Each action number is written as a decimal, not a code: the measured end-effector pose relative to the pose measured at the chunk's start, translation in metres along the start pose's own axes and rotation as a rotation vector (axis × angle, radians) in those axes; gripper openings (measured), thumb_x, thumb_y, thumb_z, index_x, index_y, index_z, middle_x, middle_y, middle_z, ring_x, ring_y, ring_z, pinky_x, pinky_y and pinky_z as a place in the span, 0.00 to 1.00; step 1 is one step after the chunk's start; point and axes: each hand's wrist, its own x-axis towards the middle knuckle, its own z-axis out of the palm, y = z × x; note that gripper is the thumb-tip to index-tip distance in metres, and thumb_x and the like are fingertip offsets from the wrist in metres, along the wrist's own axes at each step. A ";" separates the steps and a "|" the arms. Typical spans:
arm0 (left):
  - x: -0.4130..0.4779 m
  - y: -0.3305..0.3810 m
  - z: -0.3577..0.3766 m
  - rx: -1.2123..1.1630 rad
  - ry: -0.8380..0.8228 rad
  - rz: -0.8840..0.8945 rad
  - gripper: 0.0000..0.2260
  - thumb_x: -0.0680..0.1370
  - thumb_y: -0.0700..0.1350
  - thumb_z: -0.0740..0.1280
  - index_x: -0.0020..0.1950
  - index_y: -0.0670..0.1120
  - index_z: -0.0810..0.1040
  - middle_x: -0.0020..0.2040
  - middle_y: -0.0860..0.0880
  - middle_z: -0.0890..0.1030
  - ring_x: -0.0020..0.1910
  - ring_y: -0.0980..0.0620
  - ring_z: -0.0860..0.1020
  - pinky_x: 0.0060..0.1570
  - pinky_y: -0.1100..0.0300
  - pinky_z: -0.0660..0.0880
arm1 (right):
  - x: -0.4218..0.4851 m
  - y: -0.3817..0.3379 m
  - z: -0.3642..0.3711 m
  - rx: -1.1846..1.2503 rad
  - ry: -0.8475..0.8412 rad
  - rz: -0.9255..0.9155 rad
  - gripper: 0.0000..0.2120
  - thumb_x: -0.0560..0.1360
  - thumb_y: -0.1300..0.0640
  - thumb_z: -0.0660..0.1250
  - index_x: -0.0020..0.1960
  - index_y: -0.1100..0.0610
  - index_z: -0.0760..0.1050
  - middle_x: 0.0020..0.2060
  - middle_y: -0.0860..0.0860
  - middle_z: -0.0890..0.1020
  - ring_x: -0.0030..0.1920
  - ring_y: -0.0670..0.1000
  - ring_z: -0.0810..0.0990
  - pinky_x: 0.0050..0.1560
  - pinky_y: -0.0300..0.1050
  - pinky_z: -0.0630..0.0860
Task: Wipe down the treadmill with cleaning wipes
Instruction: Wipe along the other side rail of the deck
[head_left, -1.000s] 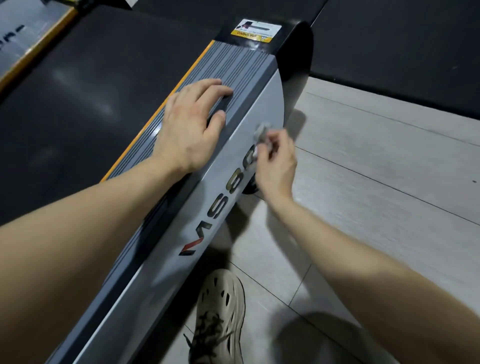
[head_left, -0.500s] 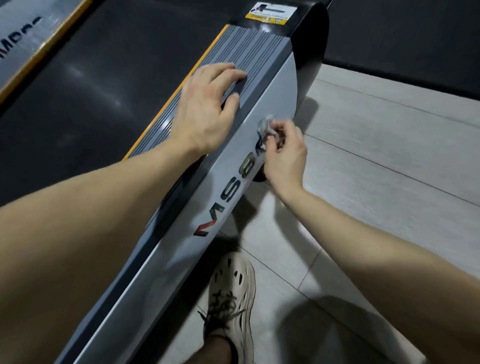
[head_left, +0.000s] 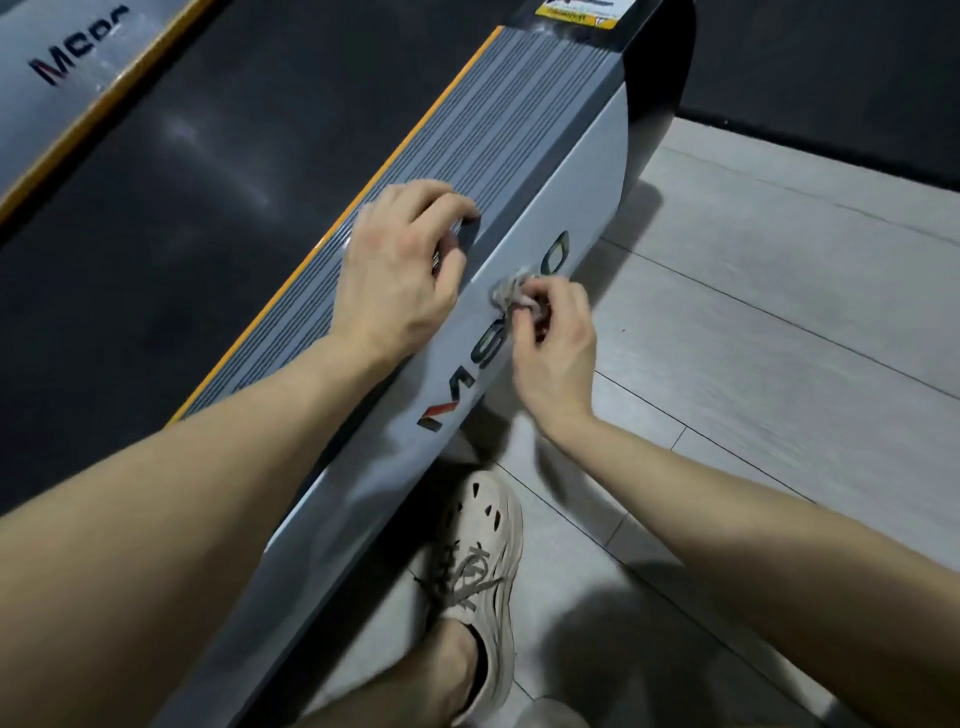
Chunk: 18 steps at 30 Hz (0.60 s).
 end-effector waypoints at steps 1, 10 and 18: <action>0.001 0.001 0.001 0.004 0.005 -0.007 0.13 0.79 0.39 0.64 0.60 0.47 0.82 0.61 0.50 0.81 0.61 0.45 0.78 0.62 0.42 0.74 | -0.011 -0.003 0.003 0.001 -0.041 -0.027 0.06 0.79 0.66 0.66 0.54 0.58 0.78 0.51 0.53 0.76 0.50 0.50 0.77 0.53 0.51 0.76; 0.000 0.003 0.003 0.063 -0.051 -0.024 0.19 0.85 0.44 0.61 0.75 0.52 0.78 0.76 0.51 0.76 0.70 0.45 0.75 0.72 0.45 0.69 | -0.043 0.010 0.003 -0.026 -0.326 -0.192 0.11 0.77 0.68 0.63 0.53 0.54 0.75 0.50 0.52 0.76 0.48 0.49 0.75 0.53 0.39 0.73; 0.018 0.010 -0.005 0.048 -0.090 -0.061 0.13 0.81 0.48 0.64 0.65 0.54 0.83 0.64 0.53 0.81 0.62 0.47 0.75 0.62 0.47 0.70 | 0.094 0.031 -0.011 -0.023 0.109 0.287 0.09 0.81 0.62 0.64 0.52 0.49 0.76 0.52 0.52 0.82 0.50 0.52 0.80 0.51 0.47 0.77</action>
